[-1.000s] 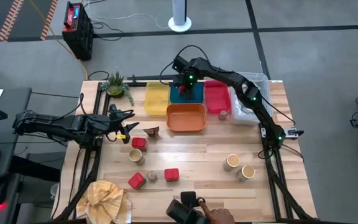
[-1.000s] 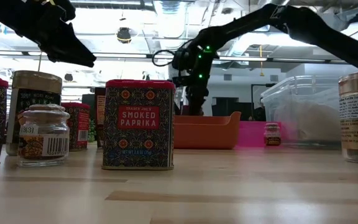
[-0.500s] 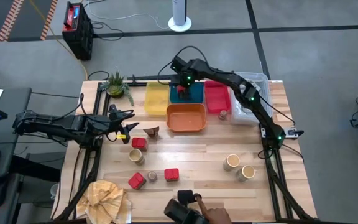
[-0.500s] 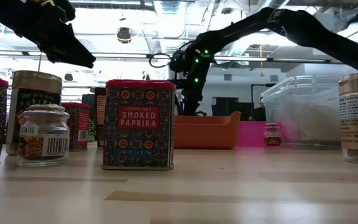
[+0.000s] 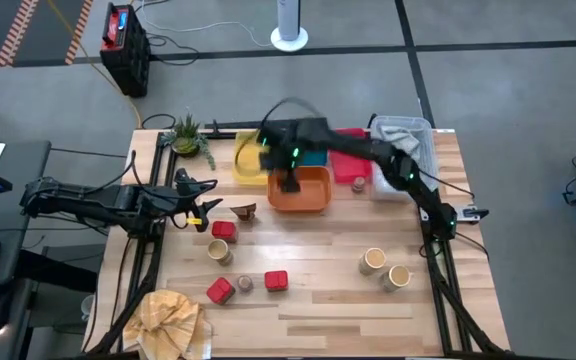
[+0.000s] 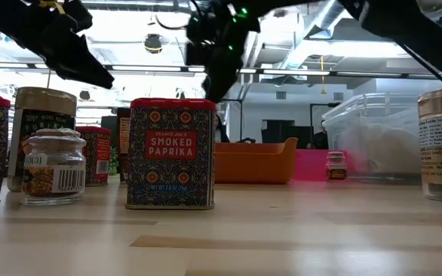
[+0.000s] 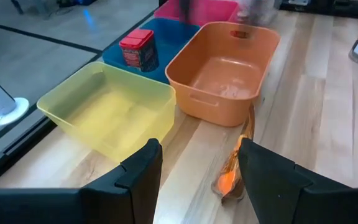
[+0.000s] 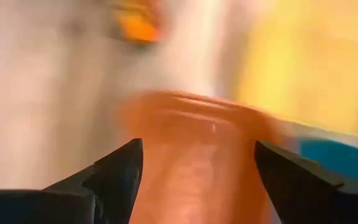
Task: Sort spices by type
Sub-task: Put the red seasoning can into the blue bin
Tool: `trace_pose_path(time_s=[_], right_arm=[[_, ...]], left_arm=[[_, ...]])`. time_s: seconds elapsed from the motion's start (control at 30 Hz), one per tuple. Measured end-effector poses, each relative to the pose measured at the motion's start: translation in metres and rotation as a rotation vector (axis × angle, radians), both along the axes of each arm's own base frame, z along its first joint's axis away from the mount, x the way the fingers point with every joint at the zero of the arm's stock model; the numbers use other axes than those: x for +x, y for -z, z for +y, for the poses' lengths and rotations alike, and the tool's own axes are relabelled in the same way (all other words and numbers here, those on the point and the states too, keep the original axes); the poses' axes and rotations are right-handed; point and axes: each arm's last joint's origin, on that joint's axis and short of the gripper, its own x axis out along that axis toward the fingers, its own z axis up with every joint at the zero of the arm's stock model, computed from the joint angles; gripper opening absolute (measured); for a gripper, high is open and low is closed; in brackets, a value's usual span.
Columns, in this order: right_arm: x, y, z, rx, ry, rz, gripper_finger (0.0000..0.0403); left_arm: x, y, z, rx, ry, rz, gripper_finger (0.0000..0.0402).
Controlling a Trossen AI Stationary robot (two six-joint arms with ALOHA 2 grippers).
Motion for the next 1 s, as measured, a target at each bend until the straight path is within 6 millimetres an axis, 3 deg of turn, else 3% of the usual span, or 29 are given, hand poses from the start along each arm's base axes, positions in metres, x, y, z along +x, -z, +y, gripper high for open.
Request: trace_pose_path(time_s=[0.23,0.5,0.73,1.0], right_arm=[[0.016,0.015,0.093,0.050,-0.104,0.027,0.0331],[0.015,0.015,0.167,0.051,-0.135,0.014,0.0330],[0.012,0.013,0.218,0.048,-0.151,-0.031,0.0330],[0.004,0.013,0.258,0.014,-0.002,-0.072,0.0330]], left_arm=[[0.000,0.001,0.000,0.002,0.001,0.008,0.0200],[-0.003,0.006,0.000,-0.016,-0.009,0.058,0.0200],[-0.002,0.003,0.001,-0.018,-0.045,0.018,0.0200],[-0.003,0.002,0.002,-0.035,-0.125,-0.027,0.0200]])
